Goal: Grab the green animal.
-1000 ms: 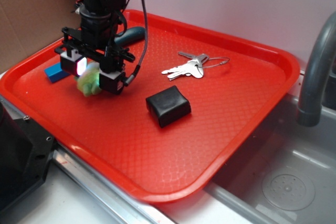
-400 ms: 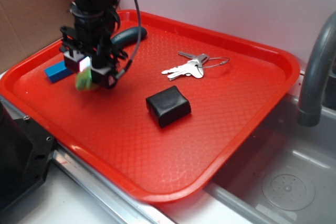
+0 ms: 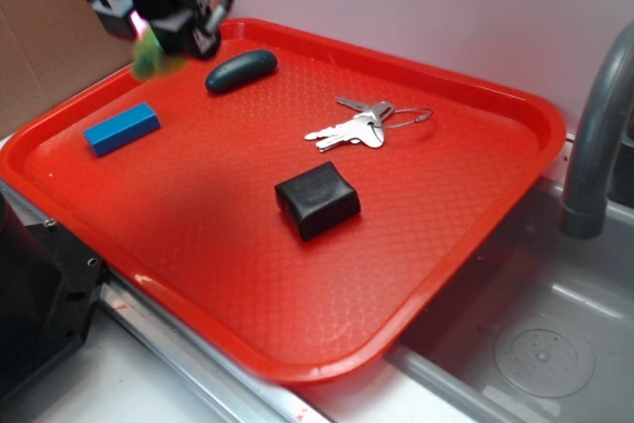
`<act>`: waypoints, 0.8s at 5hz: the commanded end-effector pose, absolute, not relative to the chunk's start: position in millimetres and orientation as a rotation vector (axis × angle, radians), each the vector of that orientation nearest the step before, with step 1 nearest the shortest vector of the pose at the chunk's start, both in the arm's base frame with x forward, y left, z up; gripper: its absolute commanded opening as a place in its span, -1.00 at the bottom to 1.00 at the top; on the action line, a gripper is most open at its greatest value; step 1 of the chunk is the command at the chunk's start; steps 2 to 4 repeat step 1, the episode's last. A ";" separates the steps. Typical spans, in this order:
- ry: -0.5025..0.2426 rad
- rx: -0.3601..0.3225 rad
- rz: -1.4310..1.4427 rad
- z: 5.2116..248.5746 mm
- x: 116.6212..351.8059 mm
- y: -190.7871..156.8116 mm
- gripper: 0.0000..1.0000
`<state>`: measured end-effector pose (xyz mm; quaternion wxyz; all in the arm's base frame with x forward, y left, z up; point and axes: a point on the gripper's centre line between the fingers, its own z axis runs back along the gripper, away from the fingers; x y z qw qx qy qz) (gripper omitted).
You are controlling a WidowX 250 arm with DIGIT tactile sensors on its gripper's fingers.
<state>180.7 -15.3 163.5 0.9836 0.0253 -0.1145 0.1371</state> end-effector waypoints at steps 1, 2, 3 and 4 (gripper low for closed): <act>-0.204 0.004 0.168 269.7 185.7 2.2 -1.00; -0.204 0.004 0.168 269.7 185.7 2.2 -1.00; -0.204 0.004 0.168 269.7 185.7 2.2 -1.00; -0.204 0.004 0.168 269.7 185.7 2.2 -1.00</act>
